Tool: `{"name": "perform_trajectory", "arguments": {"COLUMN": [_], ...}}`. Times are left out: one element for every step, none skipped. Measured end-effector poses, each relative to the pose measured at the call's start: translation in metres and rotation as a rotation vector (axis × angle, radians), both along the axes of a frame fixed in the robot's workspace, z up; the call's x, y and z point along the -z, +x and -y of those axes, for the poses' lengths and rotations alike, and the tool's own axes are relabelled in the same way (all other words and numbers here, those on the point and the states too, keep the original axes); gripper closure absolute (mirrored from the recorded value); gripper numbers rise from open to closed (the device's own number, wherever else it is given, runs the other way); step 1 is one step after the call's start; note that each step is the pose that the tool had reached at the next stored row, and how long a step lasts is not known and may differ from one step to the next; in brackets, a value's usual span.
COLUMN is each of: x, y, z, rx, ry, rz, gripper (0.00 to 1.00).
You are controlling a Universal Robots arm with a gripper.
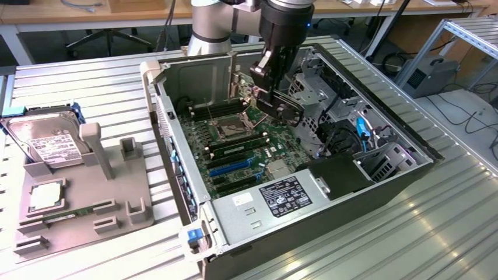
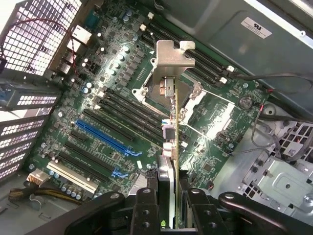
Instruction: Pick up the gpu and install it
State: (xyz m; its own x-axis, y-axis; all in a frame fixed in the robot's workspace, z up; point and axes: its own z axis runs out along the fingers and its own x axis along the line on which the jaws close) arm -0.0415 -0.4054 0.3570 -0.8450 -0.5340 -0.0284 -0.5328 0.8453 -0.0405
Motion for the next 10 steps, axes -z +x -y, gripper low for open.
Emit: {"name": "perform_trajectory", "arguments": {"x": [0.0,0.0,0.0,0.0,0.0,0.0,0.0001,0.0001,0.0001,0.0001], "y": [0.0,0.0,0.0,0.0,0.0,0.0,0.0,0.0,0.0,0.0], "z": [0.0,0.0,0.0,0.0,0.0,0.0,0.0,0.0,0.0,0.0], "rx": [-0.006,-0.012,-0.017,-0.022,-0.028,-0.035,-0.042,-0.047,-0.053,-0.059], "ry": [0.0,-0.0001,0.0,0.0,-0.0001,-0.0001,0.0,-0.0001,-0.0001,0.0], "rz": [0.0,0.0,-0.0001,0.0,0.0,0.0,0.0,0.0,0.0,0.0], "gripper": [0.73,0.73,0.73,0.73,0.73,0.73,0.73,0.73,0.73,0.73]}}
